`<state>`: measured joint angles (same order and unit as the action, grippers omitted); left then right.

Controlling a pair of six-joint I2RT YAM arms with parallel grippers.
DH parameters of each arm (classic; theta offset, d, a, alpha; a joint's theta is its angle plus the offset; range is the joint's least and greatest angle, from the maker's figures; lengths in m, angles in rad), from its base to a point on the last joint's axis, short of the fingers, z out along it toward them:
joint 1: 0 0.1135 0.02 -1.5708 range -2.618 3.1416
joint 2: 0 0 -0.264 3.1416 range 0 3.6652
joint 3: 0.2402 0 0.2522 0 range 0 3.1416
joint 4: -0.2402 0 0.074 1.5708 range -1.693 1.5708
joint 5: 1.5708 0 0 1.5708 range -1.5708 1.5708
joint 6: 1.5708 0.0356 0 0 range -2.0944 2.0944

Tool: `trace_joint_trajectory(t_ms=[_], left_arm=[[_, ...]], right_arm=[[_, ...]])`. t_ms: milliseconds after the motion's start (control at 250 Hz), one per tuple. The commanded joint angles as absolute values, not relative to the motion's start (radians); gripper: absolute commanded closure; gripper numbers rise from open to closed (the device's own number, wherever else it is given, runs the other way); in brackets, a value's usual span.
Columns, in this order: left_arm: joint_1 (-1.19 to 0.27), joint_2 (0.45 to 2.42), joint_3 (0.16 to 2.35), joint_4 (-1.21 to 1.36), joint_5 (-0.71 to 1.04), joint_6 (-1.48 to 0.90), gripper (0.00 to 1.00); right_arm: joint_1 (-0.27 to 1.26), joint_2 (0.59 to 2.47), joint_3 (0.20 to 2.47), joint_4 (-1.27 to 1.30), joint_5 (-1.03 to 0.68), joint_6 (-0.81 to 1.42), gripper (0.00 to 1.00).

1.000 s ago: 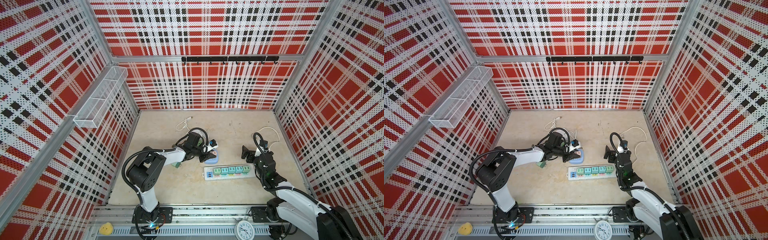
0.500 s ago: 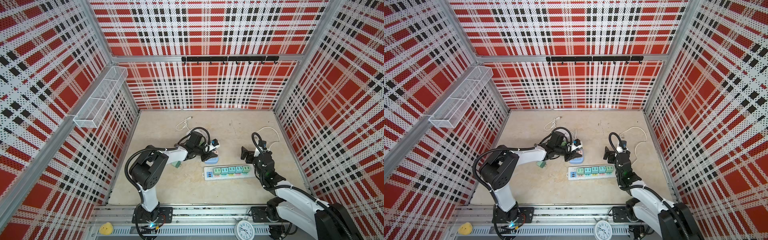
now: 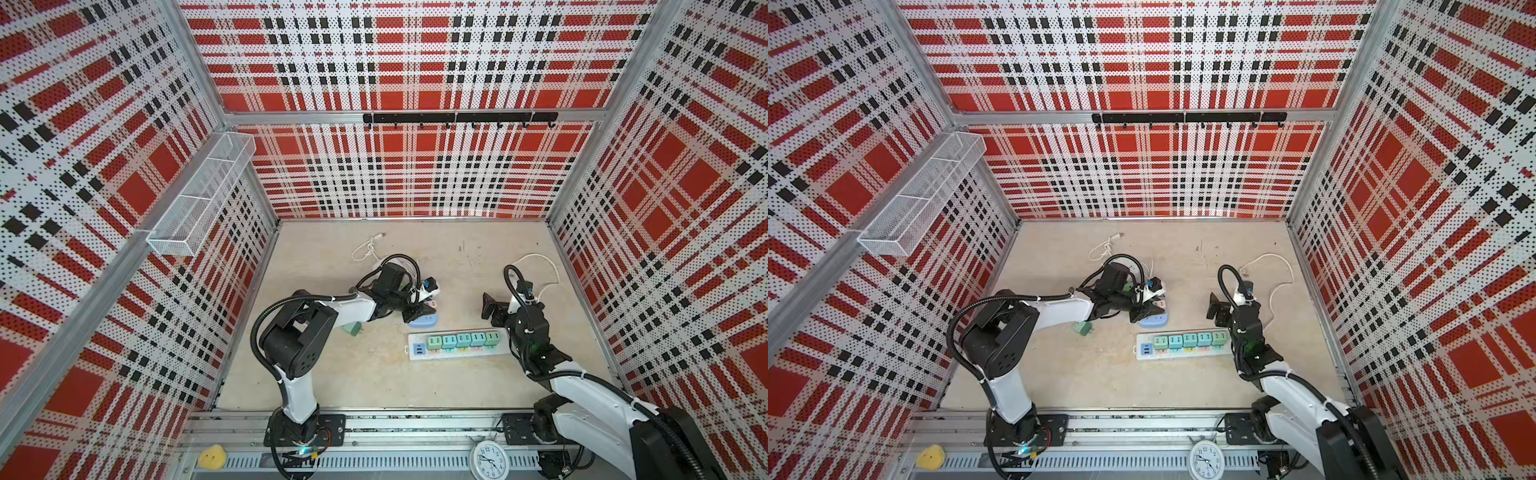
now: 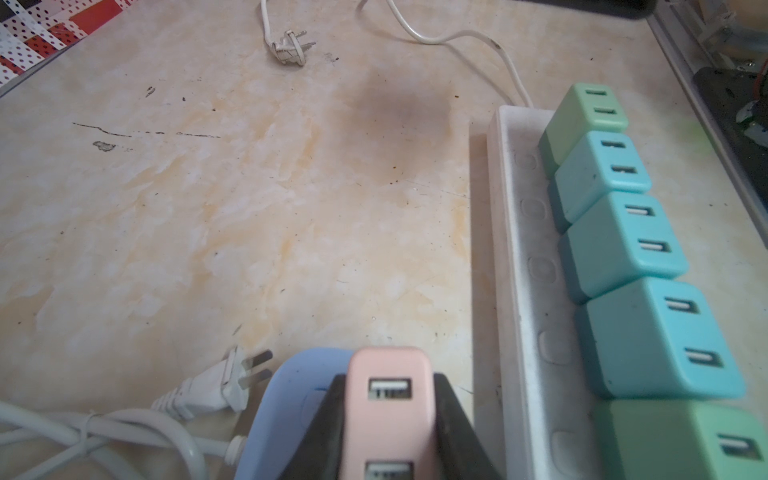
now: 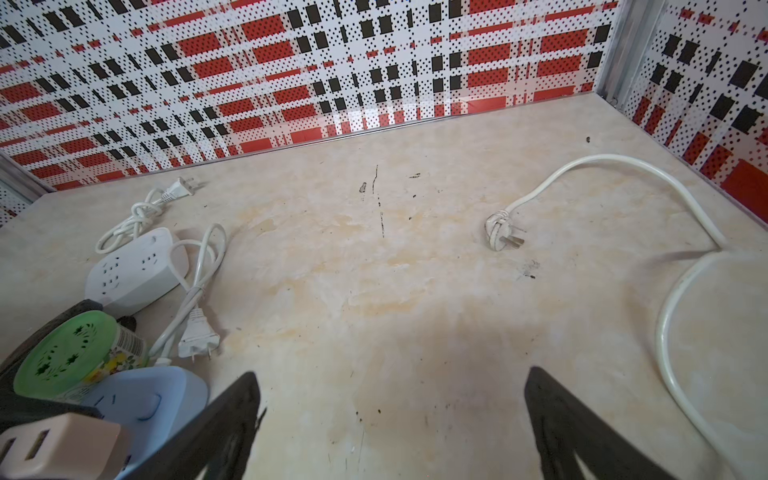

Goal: Insert the plug
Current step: 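Press the pink adapter's prongs into the lavender-blue socket cube with the left gripper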

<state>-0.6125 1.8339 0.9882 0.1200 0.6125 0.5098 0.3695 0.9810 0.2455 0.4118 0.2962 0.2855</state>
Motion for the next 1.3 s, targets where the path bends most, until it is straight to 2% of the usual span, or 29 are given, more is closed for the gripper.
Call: trace_joint_trajectory(t_ms=[0, 284, 608, 1293], left_arm=[[-0.630, 1.859, 0.980, 0.100, 0.542, 0.490, 1.00], [-0.679, 1.812, 0.933, 0.086, 0.404, 0.474, 1.00], [-0.630, 1.908, 0.974, 0.083, 0.520, 0.419, 1.00], [-0.694, 1.914, 0.902, 0.147, 0.416, 0.429, 1.00]], right_arm=[[0.367, 0.966, 0.244, 0.444, 0.294, 0.298, 0.00], [0.367, 0.970, 0.245, 0.444, 0.293, 0.298, 0.00], [0.367, 0.960, 0.241, 0.442, 0.293, 0.298, 0.00], [0.367, 0.966, 0.242, 0.441, 0.294, 0.303, 0.00]])
